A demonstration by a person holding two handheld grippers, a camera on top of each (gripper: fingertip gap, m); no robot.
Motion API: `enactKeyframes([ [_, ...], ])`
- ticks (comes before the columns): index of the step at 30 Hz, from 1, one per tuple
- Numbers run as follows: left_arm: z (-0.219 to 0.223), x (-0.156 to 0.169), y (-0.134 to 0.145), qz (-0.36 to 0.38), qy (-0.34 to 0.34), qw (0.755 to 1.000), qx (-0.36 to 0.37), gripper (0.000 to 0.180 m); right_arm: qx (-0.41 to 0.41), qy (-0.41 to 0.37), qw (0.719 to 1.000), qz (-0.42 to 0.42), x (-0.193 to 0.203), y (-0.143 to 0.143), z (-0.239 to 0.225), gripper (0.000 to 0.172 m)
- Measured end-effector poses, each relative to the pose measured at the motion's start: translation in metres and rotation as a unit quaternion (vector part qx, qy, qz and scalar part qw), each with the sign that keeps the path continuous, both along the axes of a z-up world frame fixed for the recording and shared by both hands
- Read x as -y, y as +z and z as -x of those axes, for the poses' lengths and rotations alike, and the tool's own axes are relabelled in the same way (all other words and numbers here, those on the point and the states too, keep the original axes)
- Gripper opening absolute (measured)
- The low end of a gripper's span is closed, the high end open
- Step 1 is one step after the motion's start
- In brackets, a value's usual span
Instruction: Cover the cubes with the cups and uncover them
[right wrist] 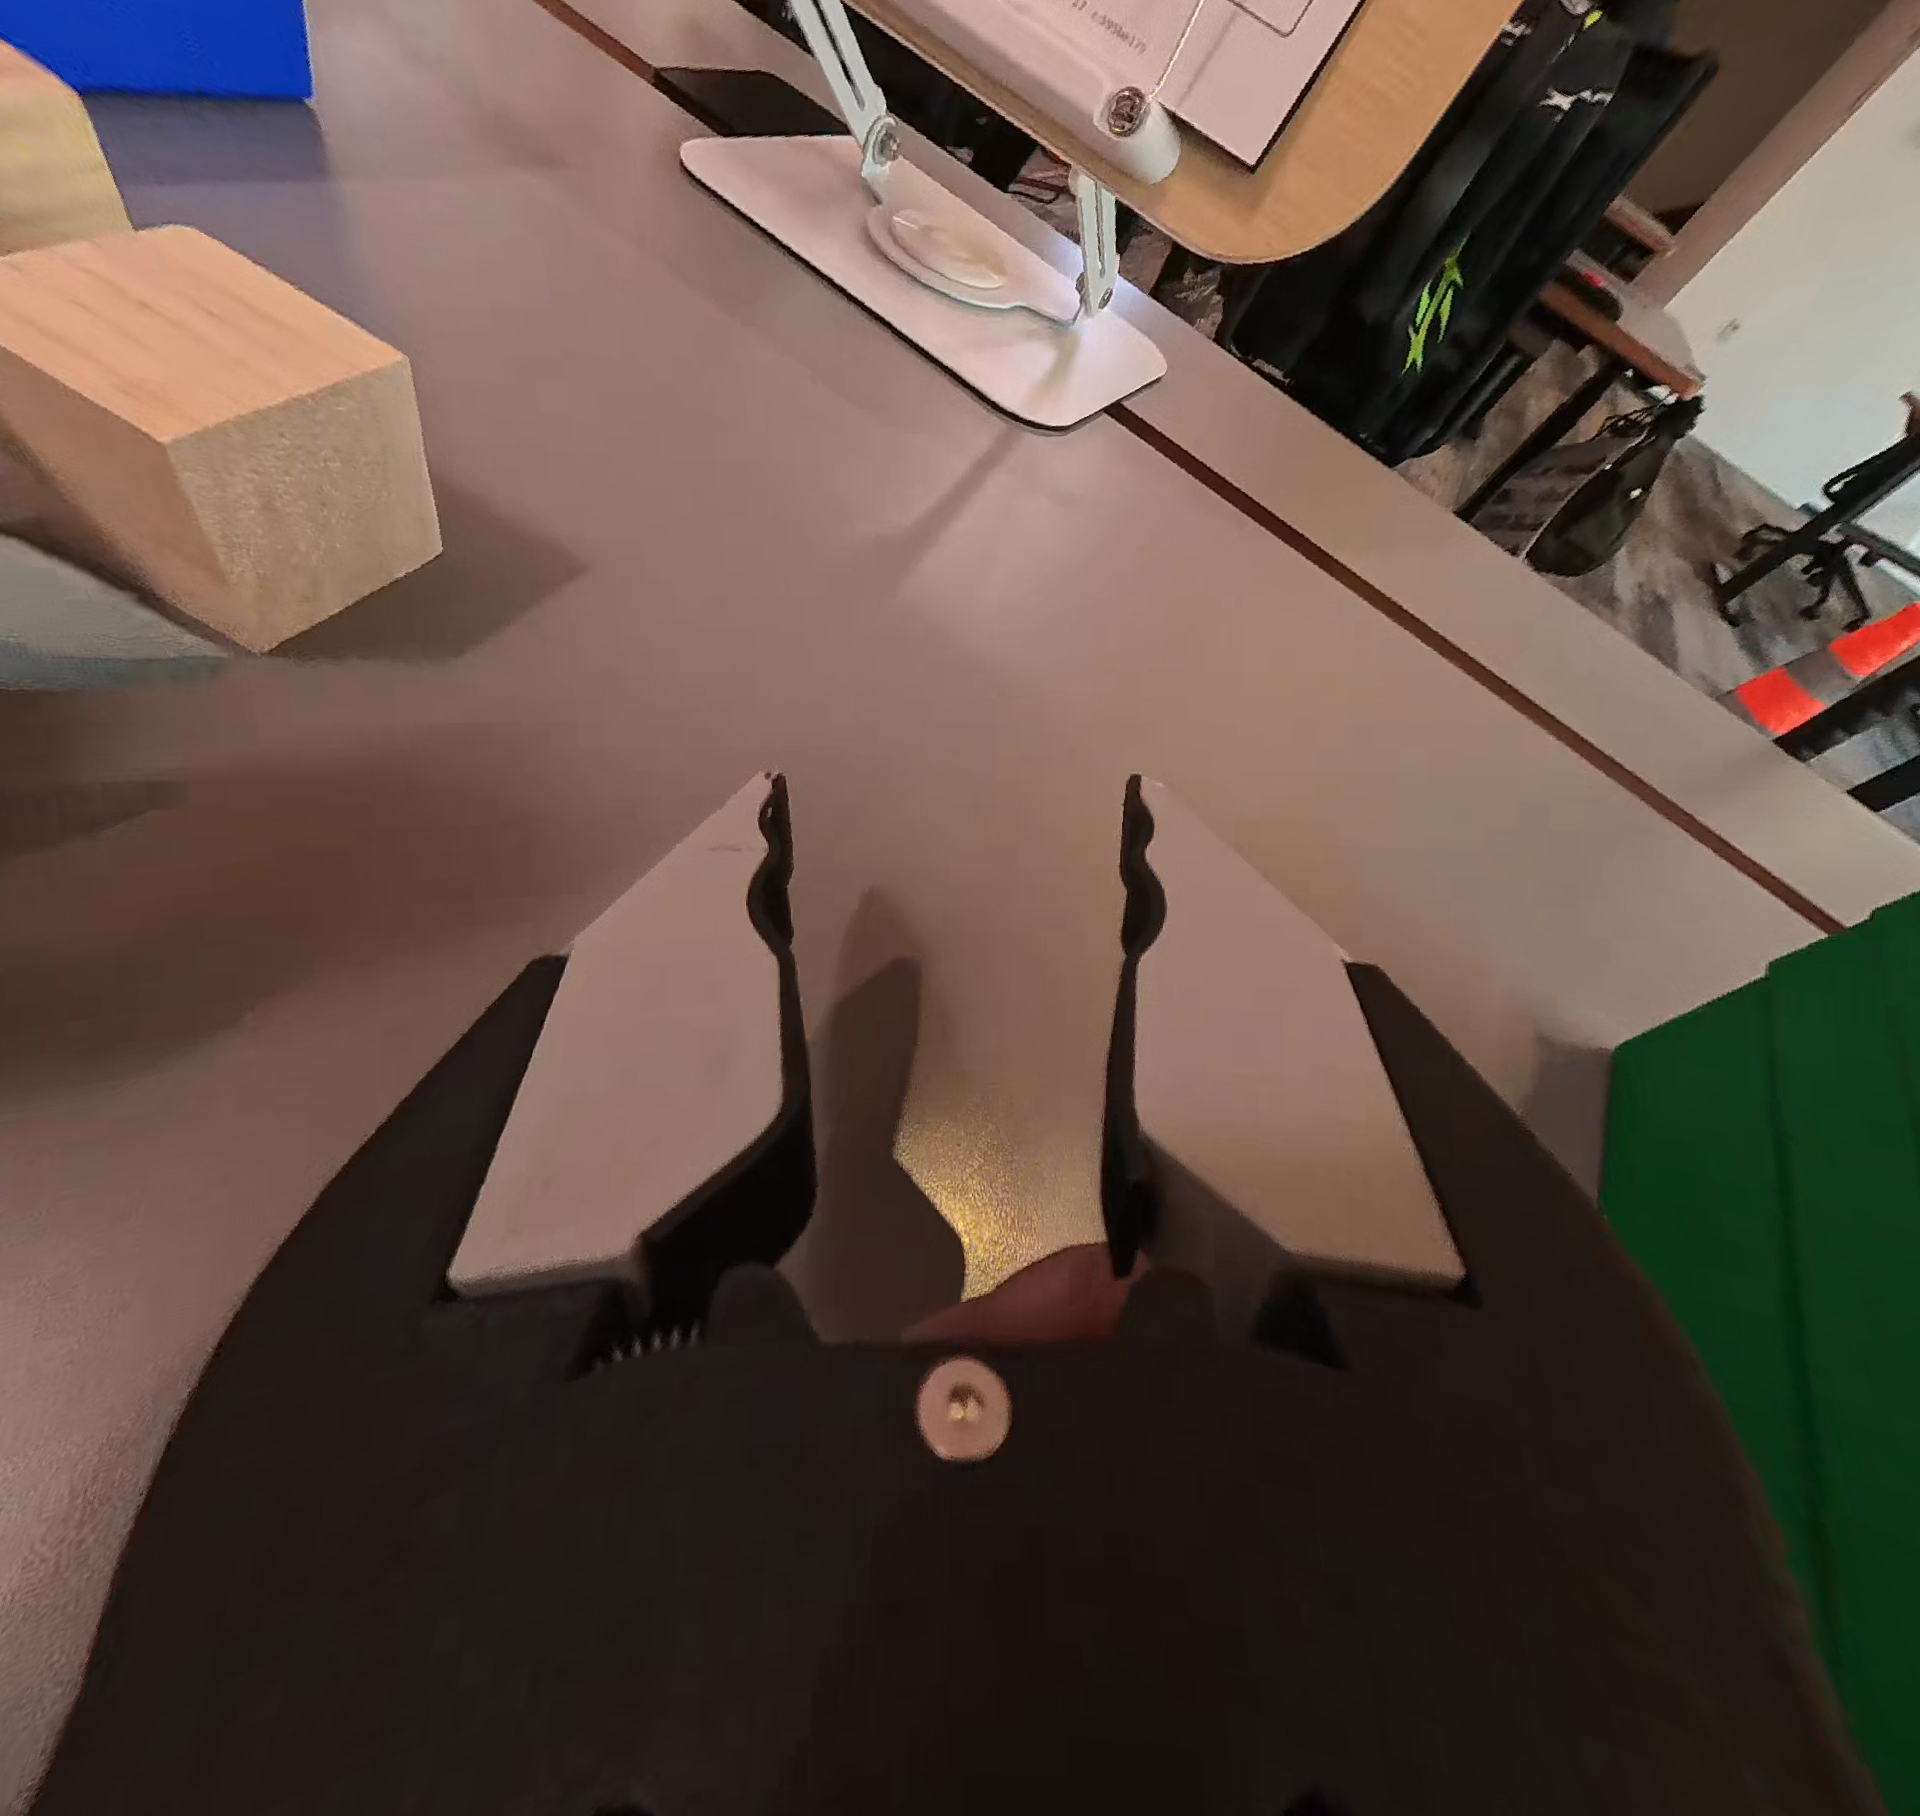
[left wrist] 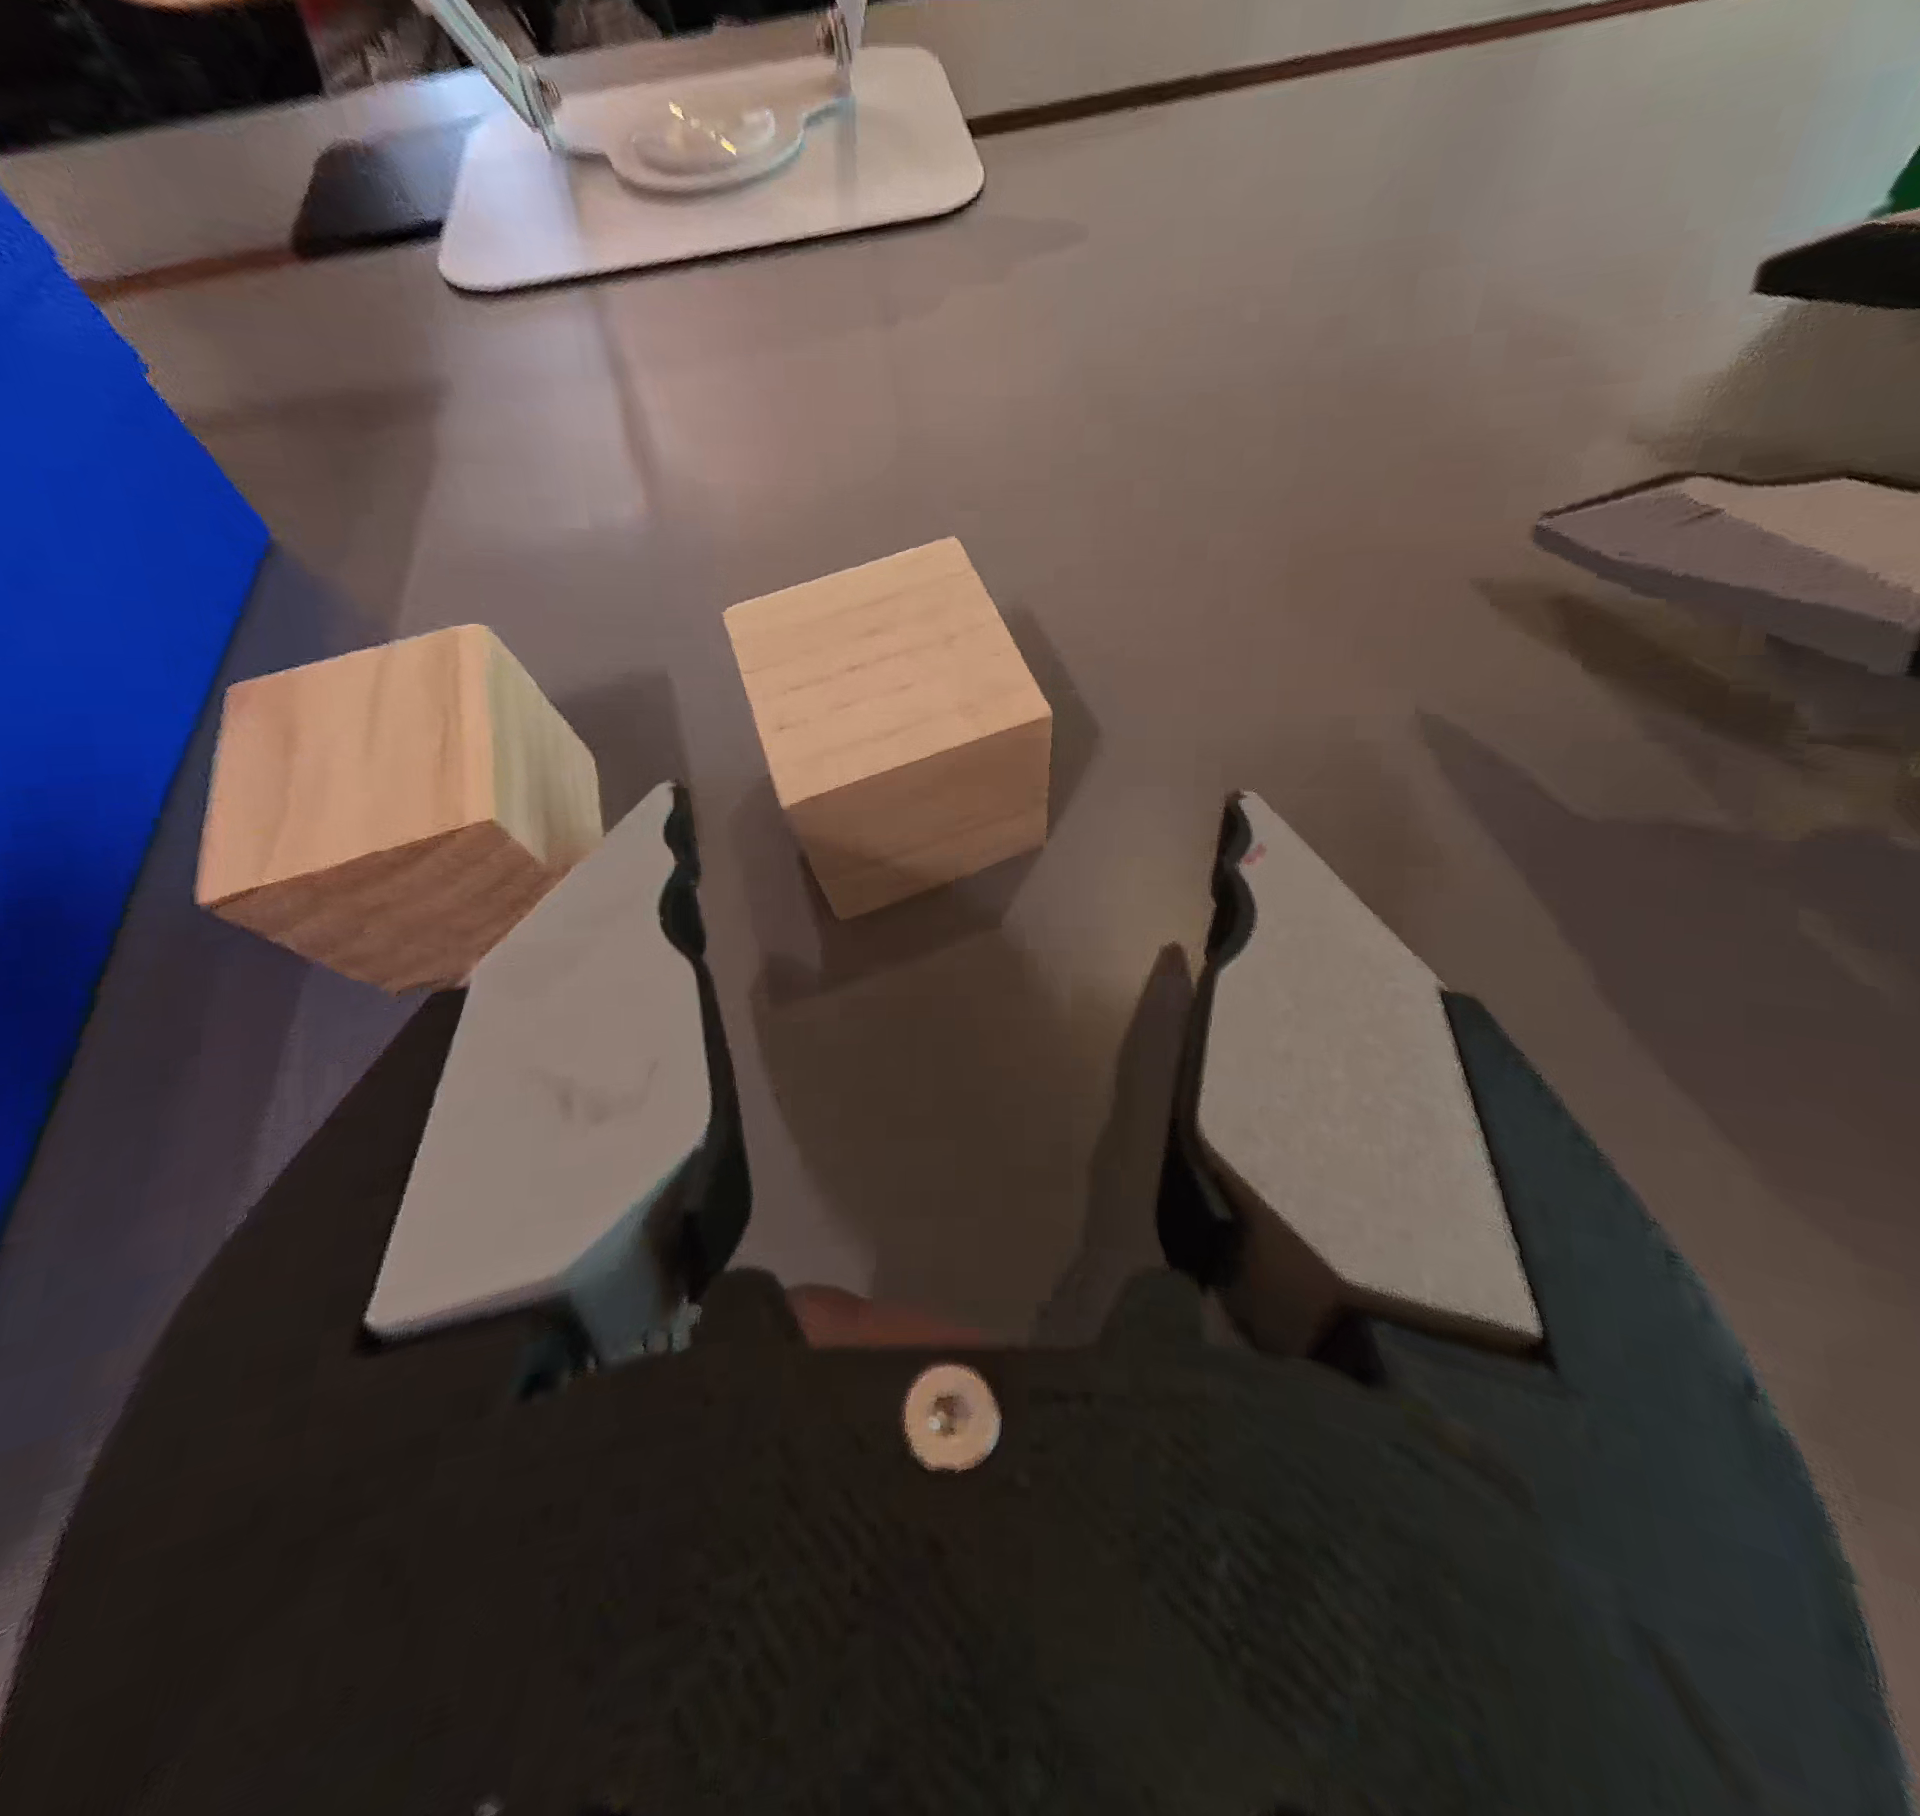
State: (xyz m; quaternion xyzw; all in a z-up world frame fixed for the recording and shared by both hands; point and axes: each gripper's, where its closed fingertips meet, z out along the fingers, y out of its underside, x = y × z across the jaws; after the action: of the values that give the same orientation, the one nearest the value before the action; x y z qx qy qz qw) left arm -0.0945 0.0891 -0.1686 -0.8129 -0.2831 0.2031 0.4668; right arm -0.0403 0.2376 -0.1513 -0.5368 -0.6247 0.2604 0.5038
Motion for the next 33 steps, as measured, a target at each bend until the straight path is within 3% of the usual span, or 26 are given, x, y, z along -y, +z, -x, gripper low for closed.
enactKeyframes([
  [5,0.012,-0.021,-0.015,0.004,-0.002,0.997,0.071,0.087,0.009,-0.002,0.999,-0.043,0.005,-0.002,-0.003,0.058],
  [7,0.019,-0.027,-0.016,-0.001,-0.013,0.997,0.081,0.061,0.010,0.009,0.999,-0.035,0.010,-0.003,-0.005,0.052],
  [10,0.019,-0.035,-0.016,-0.002,-0.050,0.995,0.085,0.061,-0.002,0.061,0.998,0.020,0.027,0.001,-0.010,0.044],
  [13,0.002,-0.044,-0.010,-0.010,-0.138,0.987,0.076,0.061,-0.008,0.118,0.985,0.125,0.042,0.004,-0.015,0.044],
  [16,-0.024,-0.041,0.019,-0.047,-0.234,0.970,-0.044,0.061,-0.001,0.194,0.942,0.275,0.064,0.010,-0.021,0.055],
  [19,-0.059,-0.029,0.039,-0.041,-0.308,0.925,-0.217,0.060,0.002,0.262,0.885,0.384,0.086,0.022,-0.028,0.071],
  [23,-0.098,-0.027,0.023,0.040,-0.362,0.860,-0.358,0.061,0.010,0.335,0.824,0.456,0.110,0.036,-0.038,0.081],
  [25,-0.115,-0.031,0.018,0.065,-0.379,0.824,-0.417,0.061,0.026,0.358,0.815,0.456,0.118,0.034,-0.043,0.071],
  [27,-0.126,-0.034,0.013,0.083,-0.386,0.803,-0.448,0.061,0.052,0.377,0.812,0.443,0.129,0.027,-0.049,0.073],
  [29,-0.131,-0.034,0.010,0.091,-0.390,0.793,-0.459,0.061,0.069,0.390,0.814,0.426,0.136,0.021,-0.053,0.081],
  [33,-0.136,-0.029,0.016,0.064,-0.396,0.799,-0.449,0.060,0.074,0.407,0.811,0.414,0.139,0.020,-0.057,0.071],
])
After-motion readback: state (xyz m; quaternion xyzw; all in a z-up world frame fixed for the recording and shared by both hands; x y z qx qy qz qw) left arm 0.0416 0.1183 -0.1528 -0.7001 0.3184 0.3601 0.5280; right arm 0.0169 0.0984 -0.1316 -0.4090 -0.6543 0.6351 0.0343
